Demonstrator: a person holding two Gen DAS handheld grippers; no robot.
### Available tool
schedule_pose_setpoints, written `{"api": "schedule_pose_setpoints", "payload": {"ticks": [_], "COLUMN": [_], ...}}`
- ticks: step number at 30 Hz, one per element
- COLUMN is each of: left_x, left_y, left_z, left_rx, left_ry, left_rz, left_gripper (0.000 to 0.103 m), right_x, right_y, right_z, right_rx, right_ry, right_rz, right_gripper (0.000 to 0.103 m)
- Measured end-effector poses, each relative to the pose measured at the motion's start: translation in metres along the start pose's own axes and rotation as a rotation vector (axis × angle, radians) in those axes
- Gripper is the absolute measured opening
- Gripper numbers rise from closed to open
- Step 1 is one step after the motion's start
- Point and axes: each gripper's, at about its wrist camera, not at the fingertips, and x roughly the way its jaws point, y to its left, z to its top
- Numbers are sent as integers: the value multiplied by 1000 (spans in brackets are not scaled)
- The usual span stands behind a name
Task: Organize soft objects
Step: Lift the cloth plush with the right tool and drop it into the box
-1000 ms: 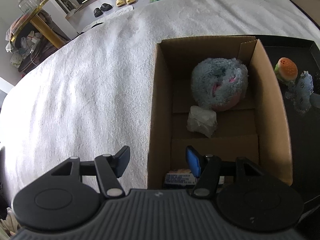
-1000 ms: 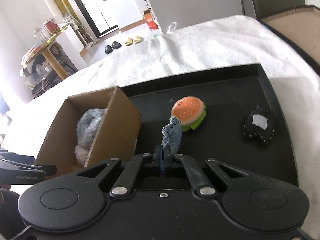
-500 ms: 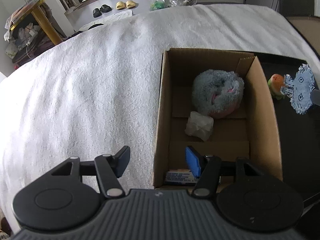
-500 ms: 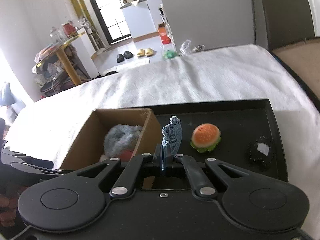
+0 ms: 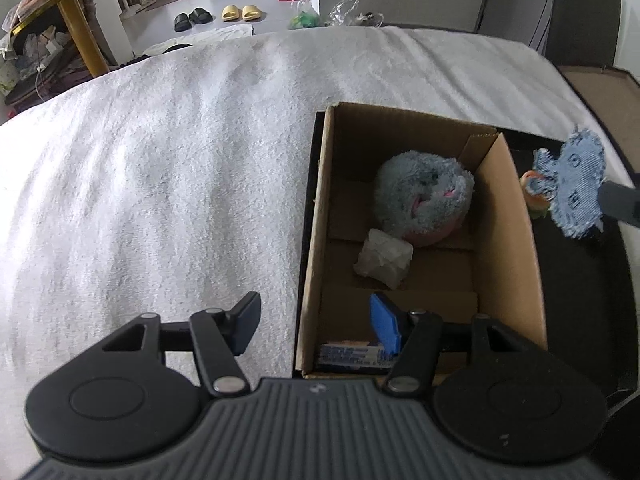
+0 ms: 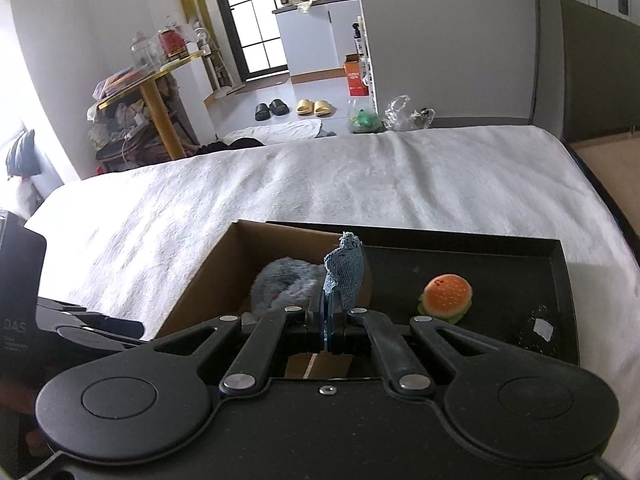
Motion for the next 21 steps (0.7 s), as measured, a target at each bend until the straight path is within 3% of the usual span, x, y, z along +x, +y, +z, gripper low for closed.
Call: {"api": "schedule_pose_setpoints", "payload": {"ticks": [12, 17, 21], "left_x": [6, 10, 15], "left_y": [10, 16, 20], "left_z": [-7, -7, -7], "left_rx": [-7, -22, -37], "left_ry": [-3, 11, 31], "left_rz": [-62, -80, -92], "left_gripper": [52, 37, 30], "right_x": [8, 12, 15], "right_y": [32, 45, 53], "right_z": [-2, -2, 0], "right_rx": [-51, -78, -91], "right_ry": [39, 55, 63], "right_rz": [-3, -9, -12], "right_gripper": [1, 1, 1]}}
